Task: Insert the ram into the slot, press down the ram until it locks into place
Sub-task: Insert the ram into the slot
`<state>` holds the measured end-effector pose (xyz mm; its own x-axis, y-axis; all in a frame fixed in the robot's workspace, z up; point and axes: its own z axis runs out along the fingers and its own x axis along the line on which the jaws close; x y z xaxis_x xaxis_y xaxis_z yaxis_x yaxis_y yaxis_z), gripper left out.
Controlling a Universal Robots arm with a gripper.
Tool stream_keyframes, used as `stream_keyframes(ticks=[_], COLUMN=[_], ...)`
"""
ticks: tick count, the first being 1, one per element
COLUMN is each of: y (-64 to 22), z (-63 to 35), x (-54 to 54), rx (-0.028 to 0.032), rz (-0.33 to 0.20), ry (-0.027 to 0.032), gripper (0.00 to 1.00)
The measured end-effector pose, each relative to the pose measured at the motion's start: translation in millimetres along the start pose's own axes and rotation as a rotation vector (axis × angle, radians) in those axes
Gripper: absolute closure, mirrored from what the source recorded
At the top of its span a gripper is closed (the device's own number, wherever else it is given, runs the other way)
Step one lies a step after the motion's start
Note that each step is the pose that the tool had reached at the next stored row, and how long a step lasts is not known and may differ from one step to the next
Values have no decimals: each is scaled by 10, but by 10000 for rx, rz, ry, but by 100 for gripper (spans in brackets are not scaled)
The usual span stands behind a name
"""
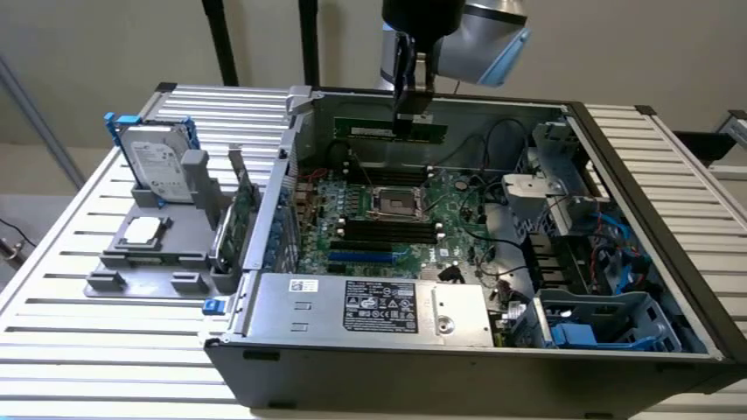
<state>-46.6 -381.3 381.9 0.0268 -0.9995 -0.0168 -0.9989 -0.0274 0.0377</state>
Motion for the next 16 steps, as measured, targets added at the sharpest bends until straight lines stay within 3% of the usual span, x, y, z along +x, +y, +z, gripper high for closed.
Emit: stream_keyframes(ticks=[4,16], y=[-1,-54], z=[8,220], x=[0,10], rx=[-2,0], rz=[0,1], ry=[11,11], gripper=[87,87])
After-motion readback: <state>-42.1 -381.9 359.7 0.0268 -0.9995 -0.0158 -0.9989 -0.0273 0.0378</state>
